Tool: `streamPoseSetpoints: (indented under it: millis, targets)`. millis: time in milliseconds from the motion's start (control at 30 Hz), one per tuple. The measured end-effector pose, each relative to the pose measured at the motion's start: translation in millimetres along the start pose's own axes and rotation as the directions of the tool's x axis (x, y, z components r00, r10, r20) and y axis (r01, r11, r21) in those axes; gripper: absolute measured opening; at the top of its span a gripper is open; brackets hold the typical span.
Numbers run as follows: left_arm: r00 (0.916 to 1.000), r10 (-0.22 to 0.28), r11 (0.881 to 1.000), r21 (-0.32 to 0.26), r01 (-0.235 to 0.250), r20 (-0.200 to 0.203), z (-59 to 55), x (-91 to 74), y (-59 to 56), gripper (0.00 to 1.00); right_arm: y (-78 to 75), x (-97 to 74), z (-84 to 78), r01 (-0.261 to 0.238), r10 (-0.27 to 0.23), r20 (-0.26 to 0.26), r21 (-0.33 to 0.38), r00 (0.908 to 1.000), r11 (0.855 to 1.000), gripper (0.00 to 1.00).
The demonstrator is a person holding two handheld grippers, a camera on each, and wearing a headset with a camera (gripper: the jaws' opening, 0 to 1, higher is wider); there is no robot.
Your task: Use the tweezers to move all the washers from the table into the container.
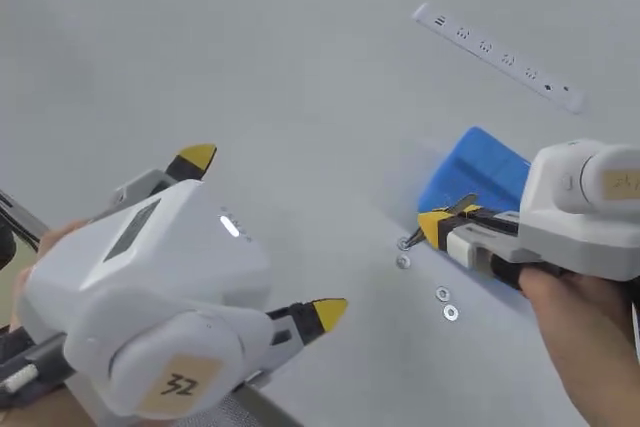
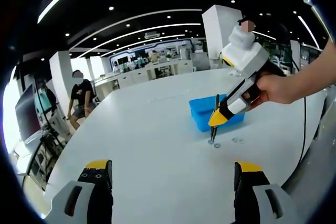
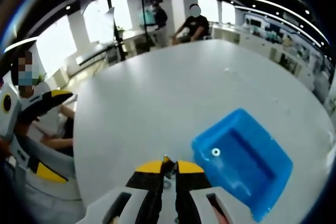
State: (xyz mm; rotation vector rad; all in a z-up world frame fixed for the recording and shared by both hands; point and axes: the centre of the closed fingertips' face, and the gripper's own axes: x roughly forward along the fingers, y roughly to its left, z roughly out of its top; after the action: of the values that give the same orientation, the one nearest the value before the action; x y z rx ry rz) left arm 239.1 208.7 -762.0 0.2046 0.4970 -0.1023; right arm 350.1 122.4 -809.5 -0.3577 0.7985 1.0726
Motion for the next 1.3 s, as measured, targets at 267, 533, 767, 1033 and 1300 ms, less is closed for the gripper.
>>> streamPoseSetpoints:
  millis: [267, 533, 767, 1033, 1300]
  targets:
    - [1.0, -0.002, 1.0, 0.009, 0.003, -0.007, -1.1, 0.6, -0.9, 0.99, -1.1, 2.6, -2.7, 0.007, -0.007, -0.009, -0.013, 0.9999, 1.0, 0.04]
    - [0.9998, -0.002, 1.0, 0.015, 0.002, -0.018, -2.7, 1.0, -1.1, 0.99, 0.9, 5.1, -1.6, 0.021, -0.022, -0.005, -0.052, 0.9998, 0.998, 0.04]
    - [0.9996, 0.002, 1.0, 0.027, -0.001, -0.028, -4.1, 1.3, -0.7, 0.98, 0.2, 4.3, -0.5, 0.038, -0.038, 0.005, -0.054, 0.9993, 0.998, 0.02]
    - [0.9996, 0.003, 1.0, 0.026, -0.002, -0.028, -4.0, 1.4, -0.4, 0.98, 0.0, 2.8, -1.8, 0.04, -0.04, -0.007, -0.034, 0.9992, 0.999, 0.02]
    - [0.9997, 0.003, 1.0, 0.027, -0.002, -0.025, -3.5, 1.5, -0.4, 0.98, 1.1, -7.8, 5.0, 0.037, -0.037, 0.014, -0.013, 0.9992, 0.999, 0.02]
